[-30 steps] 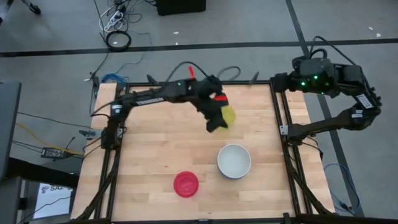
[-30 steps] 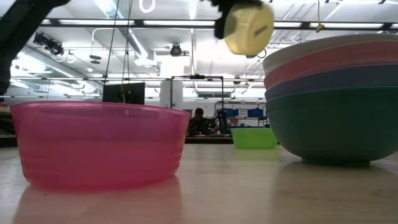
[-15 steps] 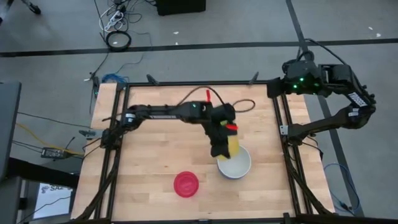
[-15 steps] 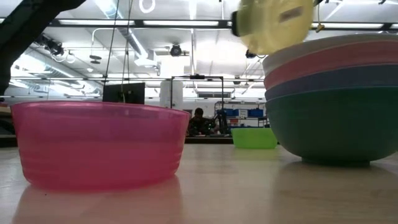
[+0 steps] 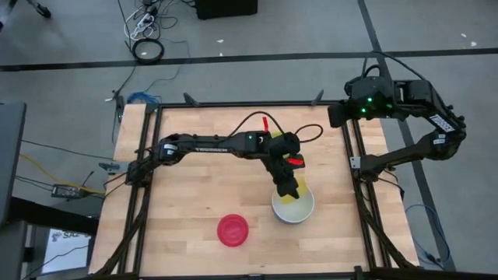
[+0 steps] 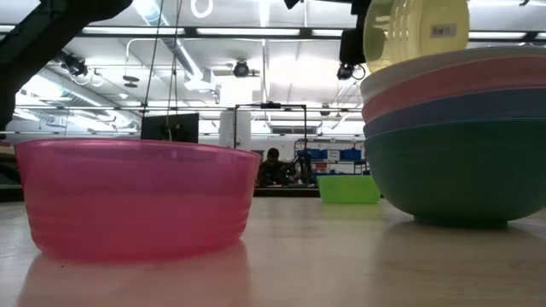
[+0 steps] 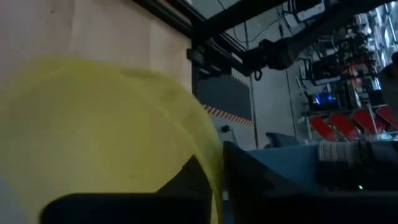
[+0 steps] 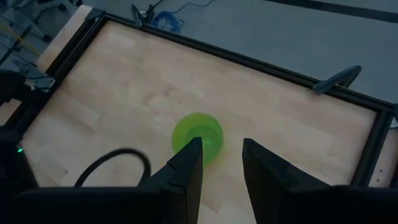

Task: Nest bowls inside each other
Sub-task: Stack the yellow bowl on top of the white bowl

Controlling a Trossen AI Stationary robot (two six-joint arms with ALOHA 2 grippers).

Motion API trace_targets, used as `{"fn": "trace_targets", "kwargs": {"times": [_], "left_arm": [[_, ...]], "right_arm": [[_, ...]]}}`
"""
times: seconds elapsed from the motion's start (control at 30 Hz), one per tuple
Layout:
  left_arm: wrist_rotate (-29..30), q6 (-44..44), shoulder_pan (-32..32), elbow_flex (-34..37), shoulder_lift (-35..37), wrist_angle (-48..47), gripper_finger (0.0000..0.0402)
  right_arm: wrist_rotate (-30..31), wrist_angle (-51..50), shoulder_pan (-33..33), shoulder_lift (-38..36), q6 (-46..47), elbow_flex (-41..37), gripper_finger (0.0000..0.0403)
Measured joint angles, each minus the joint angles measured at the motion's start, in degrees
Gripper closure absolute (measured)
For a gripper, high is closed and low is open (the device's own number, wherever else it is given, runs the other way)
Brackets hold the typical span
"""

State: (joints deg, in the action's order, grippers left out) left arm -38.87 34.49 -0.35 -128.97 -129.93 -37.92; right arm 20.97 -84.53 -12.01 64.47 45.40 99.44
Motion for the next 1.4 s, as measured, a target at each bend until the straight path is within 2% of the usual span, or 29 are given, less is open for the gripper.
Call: {"fn": "trace_targets", "kwargs": {"times": [0.3,0.5,0.63,0.9,1.03,1.4], "left_arm": [[0.0,1.7,0.4,0.0,0.0,0.4,0.0273],[-0.7,2.1,0.2,0.0,0.1,0.3,0.0265],[-4.7,3.2,0.2,0.0,0.1,0.5,0.0265],[-5.8,4.9,0.5,0.0,0.1,1.0,0.029],[-6.4,4.9,0.6,0.0,0.1,0.9,0.0271],[-7.1,4.8,0.7,0.0,0.1,0.7,0.019]], "right_arm": [[-0.2,0.0,0.0,0.0,-0.1,0.0,0.0299],[-0.2,0.0,0.0,0.0,-0.1,0.0,0.03],[-0.2,0.0,0.0,0.0,-0.1,0.0,0.03],[-0.2,0.7,0.0,0.0,0.0,0.0,0.03],[-0.2,1.7,0.0,0.0,0.0,0.0,0.0301],[-0.2,2.1,0.0,0.0,0.9,0.0,0.03]]}}
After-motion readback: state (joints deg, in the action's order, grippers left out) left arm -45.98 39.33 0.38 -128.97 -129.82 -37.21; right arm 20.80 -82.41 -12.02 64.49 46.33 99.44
